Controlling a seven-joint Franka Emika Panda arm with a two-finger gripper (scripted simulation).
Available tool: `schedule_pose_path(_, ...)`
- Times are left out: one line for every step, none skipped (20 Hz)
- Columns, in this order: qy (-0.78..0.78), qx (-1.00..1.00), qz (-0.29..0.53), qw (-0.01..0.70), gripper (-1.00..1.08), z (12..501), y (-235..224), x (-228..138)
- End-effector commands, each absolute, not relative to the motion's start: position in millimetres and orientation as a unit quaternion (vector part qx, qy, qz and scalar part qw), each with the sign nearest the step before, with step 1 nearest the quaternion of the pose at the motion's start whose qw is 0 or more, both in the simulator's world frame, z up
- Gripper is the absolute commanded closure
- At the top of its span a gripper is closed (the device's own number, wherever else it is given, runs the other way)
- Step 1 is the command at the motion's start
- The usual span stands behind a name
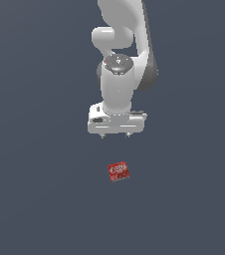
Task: Pick up the object and move it to a goal position.
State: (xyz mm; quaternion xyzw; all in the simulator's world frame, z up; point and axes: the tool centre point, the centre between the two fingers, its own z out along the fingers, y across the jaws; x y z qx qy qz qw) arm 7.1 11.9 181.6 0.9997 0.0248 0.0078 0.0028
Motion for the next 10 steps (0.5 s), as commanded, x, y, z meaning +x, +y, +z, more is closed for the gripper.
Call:
schedule_pose_path(0.025,1.000,0.008,0.003,-0.92,181.6,11.9,7.1)
schedule_pose_path(0.025,1.000,0.008,0.003,-0.92,181.5,11.8,7.0)
schedule_pose_path(0.025,1.000,0.007,0.004,-0.92,181.2,11.7,6.7)
schedule_pose_path(0.026,1.000,0.007,0.005,-0.92,180.7,11.4,6.3)
schedule_pose_path(0.027,1.000,0.006,0.007,-0.92,180.1,11.1,5.7)
schedule_pose_path(0.027,1.000,0.005,0.009,-0.92,179.3,10.7,5.1)
schedule_pose_path(0.028,1.000,0.004,0.011,-0.92,178.3,10.2,4.3)
schedule_pose_path(0.029,0.999,0.004,0.013,-0.92,177.5,9.8,3.6)
schedule_pose_path(0.029,0.999,0.003,0.014,-0.92,176.9,9.5,3.2)
schedule_pose_path(0.029,0.999,0.003,0.015,-0.92,176.5,9.3,2.9)
